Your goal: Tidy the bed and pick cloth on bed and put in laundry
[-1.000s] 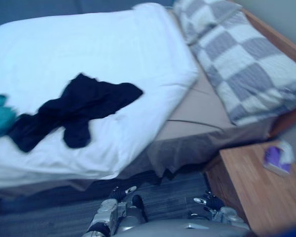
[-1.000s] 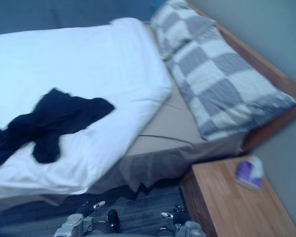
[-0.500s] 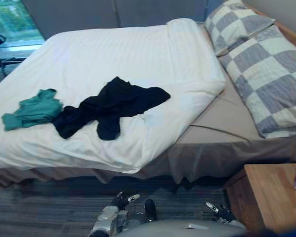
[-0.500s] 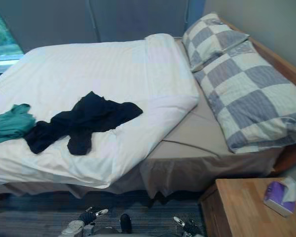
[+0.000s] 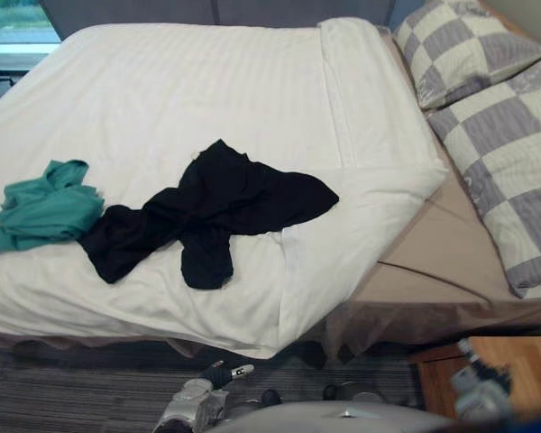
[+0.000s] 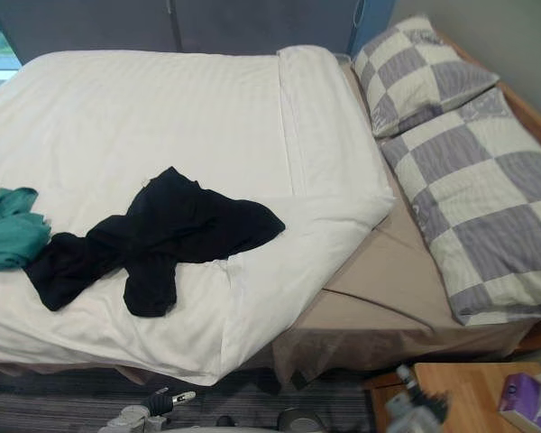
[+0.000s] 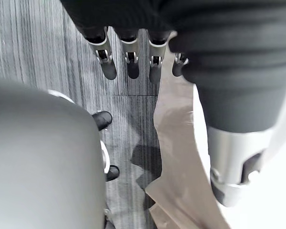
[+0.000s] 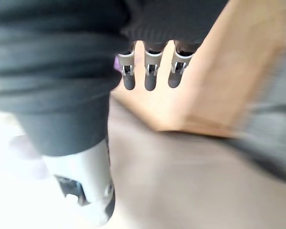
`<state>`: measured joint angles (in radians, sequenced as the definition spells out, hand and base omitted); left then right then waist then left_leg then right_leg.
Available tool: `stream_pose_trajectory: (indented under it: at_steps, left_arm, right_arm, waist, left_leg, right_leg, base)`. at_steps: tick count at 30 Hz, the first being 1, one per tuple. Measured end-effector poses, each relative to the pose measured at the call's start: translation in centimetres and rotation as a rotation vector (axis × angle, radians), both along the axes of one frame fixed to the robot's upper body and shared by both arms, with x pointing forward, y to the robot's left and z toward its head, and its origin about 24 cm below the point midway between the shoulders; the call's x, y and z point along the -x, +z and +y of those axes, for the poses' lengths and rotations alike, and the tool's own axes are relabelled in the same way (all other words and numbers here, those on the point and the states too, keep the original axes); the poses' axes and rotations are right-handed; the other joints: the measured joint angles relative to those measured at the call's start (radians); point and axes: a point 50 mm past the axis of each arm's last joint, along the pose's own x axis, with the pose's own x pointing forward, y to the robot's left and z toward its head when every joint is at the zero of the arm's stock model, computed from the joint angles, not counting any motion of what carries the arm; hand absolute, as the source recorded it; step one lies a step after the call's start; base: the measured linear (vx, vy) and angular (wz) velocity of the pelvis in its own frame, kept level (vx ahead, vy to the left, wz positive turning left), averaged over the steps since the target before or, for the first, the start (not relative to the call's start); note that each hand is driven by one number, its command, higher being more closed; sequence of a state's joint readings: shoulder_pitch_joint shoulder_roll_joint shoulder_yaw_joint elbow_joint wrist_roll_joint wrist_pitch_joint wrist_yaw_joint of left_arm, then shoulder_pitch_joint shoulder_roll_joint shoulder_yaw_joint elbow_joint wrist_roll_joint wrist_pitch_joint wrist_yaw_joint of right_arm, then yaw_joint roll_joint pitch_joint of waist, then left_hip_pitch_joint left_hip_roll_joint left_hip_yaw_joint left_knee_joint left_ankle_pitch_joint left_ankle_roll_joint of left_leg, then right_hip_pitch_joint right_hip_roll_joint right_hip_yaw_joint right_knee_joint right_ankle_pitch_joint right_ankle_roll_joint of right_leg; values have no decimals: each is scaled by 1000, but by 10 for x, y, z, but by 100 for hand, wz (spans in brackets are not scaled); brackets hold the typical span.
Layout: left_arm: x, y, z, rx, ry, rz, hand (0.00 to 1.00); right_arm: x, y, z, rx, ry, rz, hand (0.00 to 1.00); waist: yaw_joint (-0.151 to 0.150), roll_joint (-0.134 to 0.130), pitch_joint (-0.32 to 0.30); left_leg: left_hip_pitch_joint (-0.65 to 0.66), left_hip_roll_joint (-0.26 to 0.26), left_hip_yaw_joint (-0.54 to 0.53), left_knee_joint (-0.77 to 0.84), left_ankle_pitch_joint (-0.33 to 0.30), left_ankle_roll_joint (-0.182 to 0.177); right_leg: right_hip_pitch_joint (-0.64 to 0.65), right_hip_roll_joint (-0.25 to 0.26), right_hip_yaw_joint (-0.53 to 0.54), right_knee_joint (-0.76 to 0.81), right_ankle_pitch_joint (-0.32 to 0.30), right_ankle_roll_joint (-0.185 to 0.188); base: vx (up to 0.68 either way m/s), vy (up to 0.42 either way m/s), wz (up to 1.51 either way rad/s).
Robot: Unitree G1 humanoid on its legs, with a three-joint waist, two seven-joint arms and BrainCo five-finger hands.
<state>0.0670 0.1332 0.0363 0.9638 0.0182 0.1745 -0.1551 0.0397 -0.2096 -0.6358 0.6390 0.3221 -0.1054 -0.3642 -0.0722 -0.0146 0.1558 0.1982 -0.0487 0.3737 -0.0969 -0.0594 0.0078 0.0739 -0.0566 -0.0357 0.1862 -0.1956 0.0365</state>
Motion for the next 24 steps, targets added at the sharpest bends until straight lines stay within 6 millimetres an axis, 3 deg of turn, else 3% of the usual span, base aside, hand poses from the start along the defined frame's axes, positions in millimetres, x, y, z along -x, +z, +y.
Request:
stream_pose_trajectory:
  at_steps: [1,3,4,5,6,7,9,12,16,24]
  left_arm:
    - [2,0,0,2,-1,9,0]
    - [4,0,1,-3,-18,17,0]
    - [3,0,1,-5,-25,16,0]
    - [4,1,0,-4,-29,16,0]
    - [5,1,-2,5,-24,18,0]
    - [6,0,-2,9,-21,21,0]
    - [5,0,-5,9,-41,22,0]
    - [4,0,-12,12,-78,17,0]
    - [2,1,-15,5,-98,2,0]
    - [0,2,-16,-21,-129,-20,0]
  right_arm:
    - [-5,11,-9,61,7,-5,0]
    - [-29,61,-35,276,52,-78,0]
    - [-37,75,-38,333,77,-97,0]
    - [-54,102,-41,442,134,-143,0]
    - [-72,128,-36,547,219,-183,0]
    - [-81,140,-31,593,266,-206,0]
    - [-109,172,-1,745,467,-253,0]
    - [-127,179,33,837,676,-227,0]
    - [-151,174,80,896,962,-151,0]
    - [-183,180,124,981,1199,-38,0]
  waist:
    - [-1,0,0]
    - [-3,5,-4]
    - [-4,7,-6]
    - [-8,8,-8]
    - [-16,8,-9]
    - [-20,9,-10]
    - [-20,10,-13]
    - [-19,13,-15]
    - [-16,14,-16]
    - [10,11,-39]
  left_leg:
    - [8,4,0,0,-1,-1]
    - [30,27,-2,0,-5,-8]
    - [30,31,-3,0,-5,-8]
    - [29,37,-4,0,-5,-8]
    - [27,43,-5,0,-5,-8]
    - [26,47,-5,0,-5,-8]
    - [27,55,-6,0,-5,-8]
    - [27,59,-19,0,-5,-8]
    - [27,63,-47,0,-5,-8]
    - [-4,61,-84,0,-1,-5]
  right_leg:
    - [8,4,0,0,1,-1]
    - [32,26,0,1,8,-13]
    - [34,30,1,1,8,-14]
    - [32,37,6,0,9,-14]
    - [27,45,17,0,9,-14]
    - [25,48,22,0,9,-15]
    - [24,57,26,-1,9,-15]
    - [30,61,26,-4,10,-17]
    - [37,64,26,-6,14,-23]
    - [35,61,21,-37,22,-31]
  base:
    - [122,-72,11]
    - [117,-98,6]
    - [80,-95,-2]
    - [57,-79,-2]
    - [47,-67,-3]
    - [34,-56,-6]
    - [28,-65,-8]
    - [13,-30,7]
    - [-16,7,15]
    - [-66,1,12]
